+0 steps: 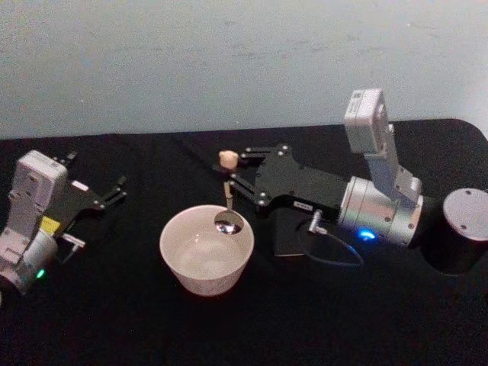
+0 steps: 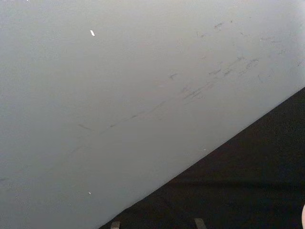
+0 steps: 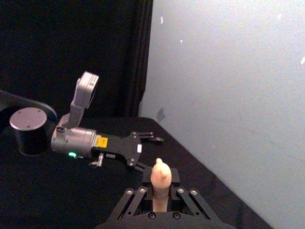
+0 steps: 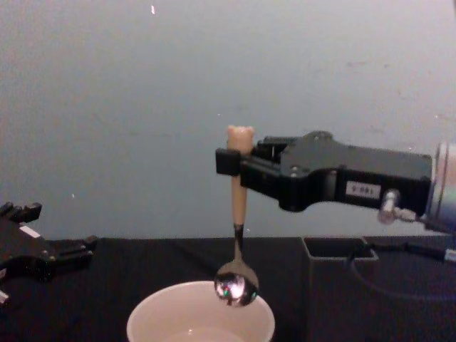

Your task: Pick up the stirring spoon with one hand, stir inside the cup, then place it back in its original position.

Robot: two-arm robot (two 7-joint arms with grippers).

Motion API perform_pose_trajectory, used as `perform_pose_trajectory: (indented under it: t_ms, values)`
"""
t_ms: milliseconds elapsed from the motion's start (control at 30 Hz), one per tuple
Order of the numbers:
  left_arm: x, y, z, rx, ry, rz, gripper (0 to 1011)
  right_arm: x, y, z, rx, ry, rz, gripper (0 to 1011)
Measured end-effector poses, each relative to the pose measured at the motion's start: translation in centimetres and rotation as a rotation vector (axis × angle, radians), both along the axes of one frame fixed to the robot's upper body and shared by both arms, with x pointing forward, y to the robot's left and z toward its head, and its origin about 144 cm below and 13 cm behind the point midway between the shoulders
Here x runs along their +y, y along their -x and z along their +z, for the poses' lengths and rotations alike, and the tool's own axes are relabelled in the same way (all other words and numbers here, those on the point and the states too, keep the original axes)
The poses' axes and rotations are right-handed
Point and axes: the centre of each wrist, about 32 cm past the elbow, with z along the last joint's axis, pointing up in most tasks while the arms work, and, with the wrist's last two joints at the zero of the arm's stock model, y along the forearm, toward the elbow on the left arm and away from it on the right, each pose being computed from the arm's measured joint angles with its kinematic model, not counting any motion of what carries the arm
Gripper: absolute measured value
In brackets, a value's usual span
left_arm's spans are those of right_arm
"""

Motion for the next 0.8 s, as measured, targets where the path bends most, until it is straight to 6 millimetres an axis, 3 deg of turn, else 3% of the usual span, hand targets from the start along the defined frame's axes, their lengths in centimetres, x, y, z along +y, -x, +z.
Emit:
perform_pose_trajectory:
  t_ms: [800]
  values:
    - [0.0, 0.0, 0.0, 0.000, 0.000, 0.000, 1001, 2.4, -1.2, -4.7, 0.036, 0.020, -0.042, 188]
